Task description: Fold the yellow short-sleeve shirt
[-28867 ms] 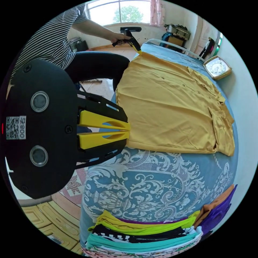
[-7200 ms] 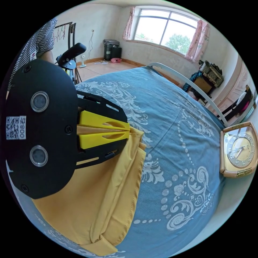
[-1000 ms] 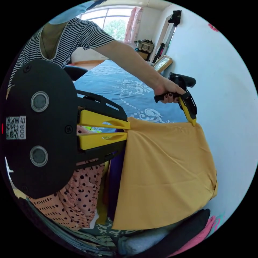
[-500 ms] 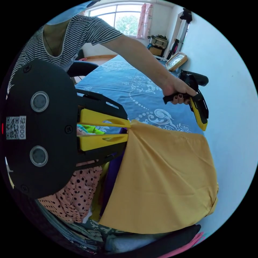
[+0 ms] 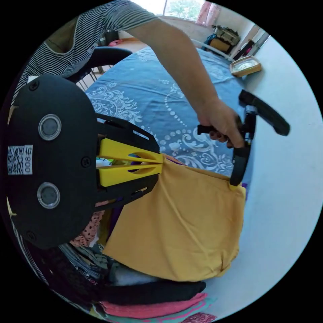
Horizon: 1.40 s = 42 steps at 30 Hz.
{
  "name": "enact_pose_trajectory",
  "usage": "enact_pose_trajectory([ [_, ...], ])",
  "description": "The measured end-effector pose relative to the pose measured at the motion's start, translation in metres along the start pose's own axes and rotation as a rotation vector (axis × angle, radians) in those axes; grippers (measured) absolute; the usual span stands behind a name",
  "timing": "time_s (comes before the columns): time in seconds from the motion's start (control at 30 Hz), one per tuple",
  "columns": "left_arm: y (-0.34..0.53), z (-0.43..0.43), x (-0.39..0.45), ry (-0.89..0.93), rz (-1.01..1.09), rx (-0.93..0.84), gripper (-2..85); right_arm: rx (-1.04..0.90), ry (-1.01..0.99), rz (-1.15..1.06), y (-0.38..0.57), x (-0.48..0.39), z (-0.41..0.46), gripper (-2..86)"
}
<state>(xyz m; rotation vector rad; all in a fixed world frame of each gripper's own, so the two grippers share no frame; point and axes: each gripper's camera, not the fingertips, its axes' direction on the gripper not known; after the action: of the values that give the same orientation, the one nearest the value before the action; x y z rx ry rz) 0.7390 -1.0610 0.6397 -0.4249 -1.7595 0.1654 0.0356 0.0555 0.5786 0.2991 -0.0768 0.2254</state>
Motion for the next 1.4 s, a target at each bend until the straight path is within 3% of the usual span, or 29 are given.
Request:
enact_pose_trajectory([
  [0.1,0.018,-0.019,0.008,0.087,-0.014,0.039,0.3,-0.029,0.037,-0.027,-0.003,-0.009,0.001,0.0],
  [0.27,0.065,-0.06,0.068,0.237,0.152,0.09,0.3,0.137,0.015,-0.029,0.036,-0.002,-0.06,0.0],
  [0.37,0.105,-0.063,0.109,0.324,0.252,0.046,0.3,0.201,0.101,0.08,0.068,0.036,-0.092,0.0],
  [0.53,0.156,-0.043,0.15,0.163,0.337,-0.081,0.2,0.129,0.069,0.358,0.102,0.143,-0.098,0.0],
  [0.7,0.186,-0.07,0.181,0.205,0.324,-0.008,0.2,0.002,0.01,0.414,0.113,0.183,-0.087,0.0],
  [0.77,0.203,-0.064,0.202,0.119,0.368,-0.099,0.3,0.02,0.007,0.421,0.121,0.188,-0.101,0.1],
  [0.97,0.3,-0.126,0.232,0.23,0.314,0.011,0.2,0.348,0.029,0.349,0.204,0.154,-0.219,0.1],
  [1.1,0.41,-0.162,0.266,0.124,0.364,-0.072,0.2,0.51,0.118,0.267,0.308,0.09,-0.282,0.0],
  [1.2,0.515,-0.18,0.301,-0.09,0.379,-0.223,0.2,0.557,0.172,0.296,0.386,0.044,-0.301,0.1],
  [1.27,0.594,-0.184,0.326,-0.19,0.352,-0.356,0.2,0.571,0.139,0.31,0.426,0.018,-0.304,0.1],
  [1.4,0.685,-0.177,0.36,-0.324,0.3,-0.431,0.3,0.537,-0.03,0.362,0.485,-0.03,-0.283,0.1],
])
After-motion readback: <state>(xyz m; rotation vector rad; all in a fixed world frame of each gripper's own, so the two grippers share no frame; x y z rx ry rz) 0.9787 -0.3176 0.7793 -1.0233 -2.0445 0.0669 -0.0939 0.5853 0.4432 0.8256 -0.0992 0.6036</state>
